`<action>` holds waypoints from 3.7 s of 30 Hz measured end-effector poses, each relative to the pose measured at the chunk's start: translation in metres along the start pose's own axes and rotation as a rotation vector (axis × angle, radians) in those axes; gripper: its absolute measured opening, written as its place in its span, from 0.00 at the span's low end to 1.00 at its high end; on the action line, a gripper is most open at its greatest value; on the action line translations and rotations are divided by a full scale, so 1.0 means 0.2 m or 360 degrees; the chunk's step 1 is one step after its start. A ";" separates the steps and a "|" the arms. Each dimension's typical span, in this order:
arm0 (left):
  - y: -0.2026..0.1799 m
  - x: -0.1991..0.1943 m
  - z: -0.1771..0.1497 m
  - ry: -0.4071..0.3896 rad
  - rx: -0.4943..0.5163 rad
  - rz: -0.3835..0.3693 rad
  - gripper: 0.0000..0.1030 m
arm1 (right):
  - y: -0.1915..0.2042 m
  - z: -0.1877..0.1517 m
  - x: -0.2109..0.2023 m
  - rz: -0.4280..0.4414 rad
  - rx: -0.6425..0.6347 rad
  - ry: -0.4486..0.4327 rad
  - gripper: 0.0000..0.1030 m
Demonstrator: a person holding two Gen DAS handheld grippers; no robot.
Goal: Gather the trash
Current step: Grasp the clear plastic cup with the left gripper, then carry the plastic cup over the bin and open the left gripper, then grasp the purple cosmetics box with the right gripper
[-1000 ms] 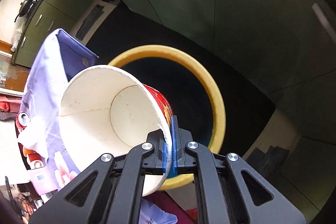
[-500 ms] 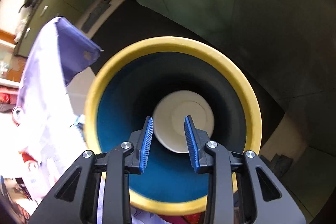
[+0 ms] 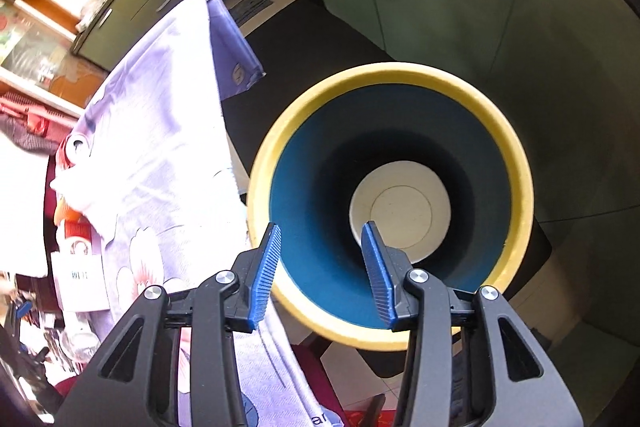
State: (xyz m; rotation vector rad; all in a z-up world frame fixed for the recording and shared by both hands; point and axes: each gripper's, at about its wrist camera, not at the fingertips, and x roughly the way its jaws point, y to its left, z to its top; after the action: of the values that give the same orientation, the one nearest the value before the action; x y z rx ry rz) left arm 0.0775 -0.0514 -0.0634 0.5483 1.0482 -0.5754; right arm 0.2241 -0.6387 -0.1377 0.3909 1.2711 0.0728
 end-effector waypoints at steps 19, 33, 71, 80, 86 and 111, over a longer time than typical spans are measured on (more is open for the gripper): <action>-0.03 0.45 -0.18 0.0561 0.0192 -0.0212 0.61 | 0.07 -0.03 0.00 -0.0026 -0.0029 0.0027 0.44; 0.01 0.23 -0.11 0.0328 0.0044 -0.0163 0.55 | 0.11 -0.06 0.05 0.0008 -0.0072 0.0027 0.44; -1.42 1.21 2.06 0.0252 0.0264 -0.0432 0.67 | -0.63 -0.52 -0.40 -0.0011 0.0207 -0.0279 0.48; -1.11 0.67 1.88 -0.0025 0.0117 -0.0556 0.74 | -0.44 -0.49 -0.39 0.0025 0.0076 -0.0300 0.48; -0.68 0.18 1.50 -0.0374 -0.0111 -0.0430 0.87 | -0.10 -0.44 -0.27 0.0104 -0.0158 -0.0234 0.48; 0.29 -0.09 0.10 -0.0621 -0.0951 -0.0031 0.93 | 1.63 -0.84 0.15 -0.0001 -0.0833 -0.0454 0.65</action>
State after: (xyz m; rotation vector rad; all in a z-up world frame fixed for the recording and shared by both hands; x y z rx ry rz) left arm 0.1230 -0.0203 -0.0311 -0.1003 0.7966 -0.3393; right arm 0.1277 -0.2863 -0.0992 -0.0516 0.9260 0.3304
